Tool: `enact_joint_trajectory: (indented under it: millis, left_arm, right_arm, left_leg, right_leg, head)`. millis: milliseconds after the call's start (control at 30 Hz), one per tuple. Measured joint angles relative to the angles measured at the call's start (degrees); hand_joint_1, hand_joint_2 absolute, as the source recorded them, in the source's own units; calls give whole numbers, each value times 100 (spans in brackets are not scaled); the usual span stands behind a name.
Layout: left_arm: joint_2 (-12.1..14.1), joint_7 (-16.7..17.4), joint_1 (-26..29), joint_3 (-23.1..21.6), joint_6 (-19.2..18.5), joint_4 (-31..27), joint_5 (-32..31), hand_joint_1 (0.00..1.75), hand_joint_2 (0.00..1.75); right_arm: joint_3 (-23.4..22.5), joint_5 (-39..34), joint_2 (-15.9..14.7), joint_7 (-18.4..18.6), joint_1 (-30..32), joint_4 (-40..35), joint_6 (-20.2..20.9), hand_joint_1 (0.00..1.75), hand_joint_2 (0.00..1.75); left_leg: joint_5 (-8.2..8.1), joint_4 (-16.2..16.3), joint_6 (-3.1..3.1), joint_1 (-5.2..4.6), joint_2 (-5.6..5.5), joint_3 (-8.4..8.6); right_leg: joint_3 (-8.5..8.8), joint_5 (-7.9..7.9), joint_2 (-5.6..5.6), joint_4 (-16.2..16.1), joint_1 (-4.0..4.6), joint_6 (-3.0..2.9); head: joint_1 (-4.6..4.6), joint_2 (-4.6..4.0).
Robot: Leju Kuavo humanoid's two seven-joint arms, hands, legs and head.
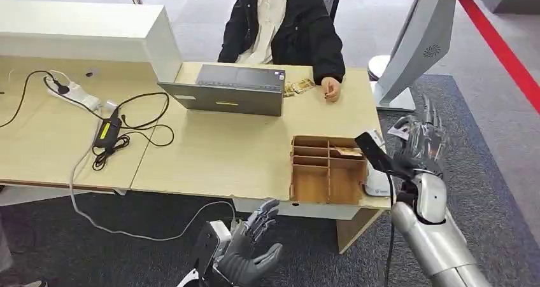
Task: Pass the card to the sensor for recognition and then transmit it.
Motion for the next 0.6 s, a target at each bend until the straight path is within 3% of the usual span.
enact_joint_trajectory:
  millis: [167,333,433,600]
  left_arm:
    - [-2,0,-10,-13,-24,0,17,0,175]
    - [-46,-35,-112,-52,-118,35,98,0,175]
    - [-92,-81,-187,-74,-184,88,199,0,175]
    - [-175,-142,-353,-168,-293,188,297,0,175]
  right_arm:
    - [72,96,-59,57,-259,-327,105,175,175]
    - [317,319,-30,-142,-695,-404,448,175,175]
    - [560,321,116,-355,-1087,-303,776,175,175]
    - [944,-344,553,-840,-1781,375,1185,175,175]
  left_leg:
    - [1,0,0,1,-1,-1]
    - [1,0,0,0,0,-5]
    - [3,-1,-3,1,0,-9]
    - [10,-1,-6,1,-1,-10]
  right_leg:
    - [1,-1,-1,1,1,0]
    - [-4,0,1,6,1,-1]
    - [-6,0,1,10,1,-1]
    - [-8,1,0,15,1,-2]
  head:
    - [2,0]
    - [0,0]
    - [2,0]
    - [0,0]
